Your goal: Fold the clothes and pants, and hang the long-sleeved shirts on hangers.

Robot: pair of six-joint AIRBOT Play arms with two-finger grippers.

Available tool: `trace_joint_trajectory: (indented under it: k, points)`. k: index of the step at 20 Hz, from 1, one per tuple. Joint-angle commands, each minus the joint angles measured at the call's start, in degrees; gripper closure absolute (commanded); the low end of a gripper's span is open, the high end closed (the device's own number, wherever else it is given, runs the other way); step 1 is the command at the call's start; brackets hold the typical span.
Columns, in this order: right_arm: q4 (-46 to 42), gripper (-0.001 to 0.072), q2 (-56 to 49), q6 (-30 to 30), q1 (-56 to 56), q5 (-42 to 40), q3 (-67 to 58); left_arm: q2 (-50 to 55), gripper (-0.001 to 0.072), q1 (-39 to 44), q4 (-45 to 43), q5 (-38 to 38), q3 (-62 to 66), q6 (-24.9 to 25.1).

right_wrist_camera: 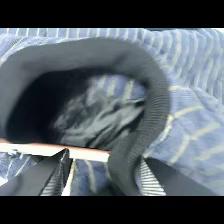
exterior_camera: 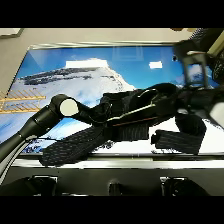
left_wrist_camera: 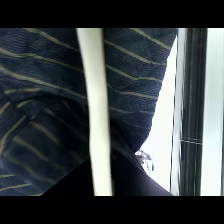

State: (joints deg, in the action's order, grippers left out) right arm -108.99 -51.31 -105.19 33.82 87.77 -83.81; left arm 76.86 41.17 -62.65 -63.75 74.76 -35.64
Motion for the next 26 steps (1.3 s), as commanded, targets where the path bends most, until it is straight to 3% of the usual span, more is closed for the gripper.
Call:
trace_joint_trajectory:
  k: [1, 2, 4, 7, 10, 14, 17, 20, 22, 26]
  points:
    - [-7.50, 0.0130, 4.68, -7.48, -0.07, 3.21, -0.04, 0.04, 0.0702, -0.07, -1.14, 0.96, -0.07, -1.51]
    - [-9.84, 0.0086, 6.03, -10.73, -0.07, 4.74, -0.04, 0.04, 0.0702, -0.07, -1.11, 1.46, -0.07, -1.97]
    - [-13.18, 0.0083, 8.83, -15.34, -0.13, 8.00, -0.04, 0.04, 0.0702, -0.07, -0.83, 1.90, -0.07, -2.10]
    - [-13.66, 0.0039, 10.64, -17.31, -0.11, 13.55, -0.04, 0.04, 0.0702, -0.07, -0.74, 1.90, -0.07, -2.10]
    - [-17.94, 0.0018, 11.39, -17.33, -0.11, 18.05, -0.04, 0.04, 0.0702, -0.07, -0.74, 1.90, -0.07, -2.10]
    - [-26.80, 0.0009, 12.09, -14.16, -0.13, 17.25, 0.09, 0.04, 0.0702, -0.07, -0.74, 1.92, -0.07, -2.10]
    - [-24.15, 0.0008, 11.72, -18.10, -0.13, 17.27, 1.62, 0.04, 0.0702, -0.07, -0.74, 1.92, -0.07, -2.08]
    - [-10.29, 0.0008, 9.18, -28.30, -0.11, 16.85, 1.75, 0.04, 0.0702, -0.07, -0.74, 1.92, -0.07, -2.08]
    - [-3.13, 0.0009, 5.66, -30.95, -0.11, 14.88, 1.75, 0.04, 0.0702, -0.07, -0.74, 1.92, -0.07, -2.10]
    - [-11.30, 0.0005, -1.03, -30.67, -3.17, 11.45, 1.49, 0.04, 0.0702, -0.07, -0.74, 1.90, -0.07, -2.10]
